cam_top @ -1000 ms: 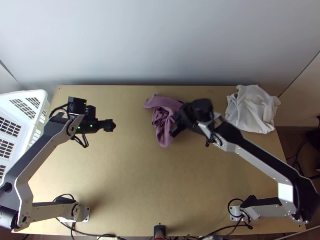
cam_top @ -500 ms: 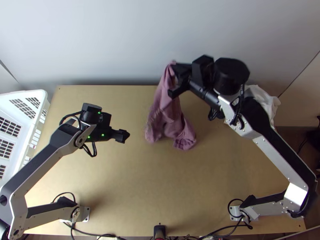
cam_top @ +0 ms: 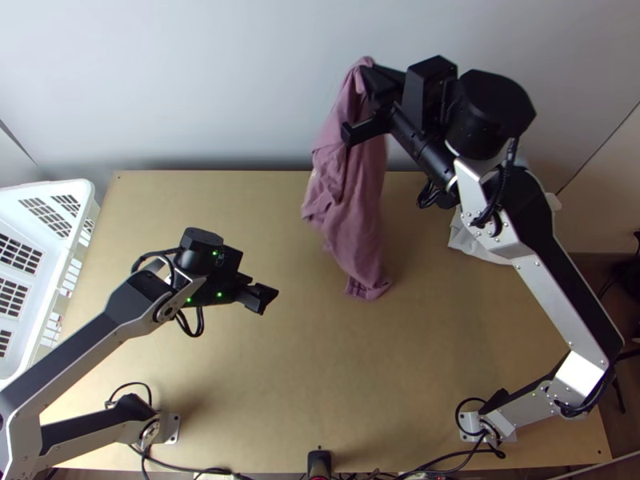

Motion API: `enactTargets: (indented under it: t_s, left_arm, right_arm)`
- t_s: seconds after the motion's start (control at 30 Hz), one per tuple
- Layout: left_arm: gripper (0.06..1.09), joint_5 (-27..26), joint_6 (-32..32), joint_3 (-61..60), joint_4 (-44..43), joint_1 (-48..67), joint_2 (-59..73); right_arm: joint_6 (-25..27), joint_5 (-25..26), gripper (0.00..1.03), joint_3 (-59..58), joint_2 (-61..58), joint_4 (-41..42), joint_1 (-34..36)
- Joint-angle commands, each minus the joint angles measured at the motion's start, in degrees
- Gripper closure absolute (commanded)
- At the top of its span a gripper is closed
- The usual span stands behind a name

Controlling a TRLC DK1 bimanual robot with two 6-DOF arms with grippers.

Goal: Fold the t-shirt

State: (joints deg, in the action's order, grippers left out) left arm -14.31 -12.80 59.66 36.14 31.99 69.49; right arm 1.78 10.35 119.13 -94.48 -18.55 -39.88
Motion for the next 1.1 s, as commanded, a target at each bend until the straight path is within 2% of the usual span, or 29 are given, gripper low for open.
enactTargets:
  t_s: [0.0, 0.1, 0.23, 0.37, 0.4, 0.5, 0.63, 0.83, 1.07]
  left_arm:
    - [0.11, 4.5, 0.1, -6.3, -7.6, -1.4, 0.9]
    - [0.11, 4.5, -2.8, -6.1, -9.3, -1.8, 3.7]
    - [0.11, 3.1, -6.0, -5.3, -11.8, 3.3, 5.0]
    - [0.11, -9.6, -13.7, -4.4, -14.0, 8.0, 7.9]
    - [0.11, -11.0, -13.9, -4.3, -15.5, 9.2, 9.4]
    - [0.11, -10.9, -12.4, -3.5, -19.3, 12.5, 13.2]
    - [0.11, -11.0, -14.4, 1.2, -21.7, 14.2, 19.8]
    - [0.11, -2.8, -18.8, 6.2, -33.6, 16.7, 28.4]
    - [0.11, 4.9, -19.0, 14.3, -36.0, 21.4, 36.7]
  right_arm:
    - [0.2, 0.8, 1.0, 5.0, -0.8, -2.8, -0.5]
    - [0.7, 1.2, 1.0, 5.1, -0.6, -3.2, -0.8]
    - [1.0, 4.8, 1.0, 5.7, -1.1, -2.8, -1.3]
    - [0.9, 7.2, 1.0, 5.7, -1.8, -2.2, -2.0]
    - [0.7, 7.5, 1.0, 5.5, -1.9, -2.2, -2.0]
    - [0.2, 7.9, 1.0, 5.1, -1.9, -2.2, -2.7]
    - [0.2, 8.4, 1.0, 4.9, -1.9, -2.6, -3.0]
    - [0.3, 8.4, 1.0, 5.0, -1.3, -4.0, -3.1]
    - [0.2, 8.4, 1.0, 4.8, -0.9, -5.8, -3.1]
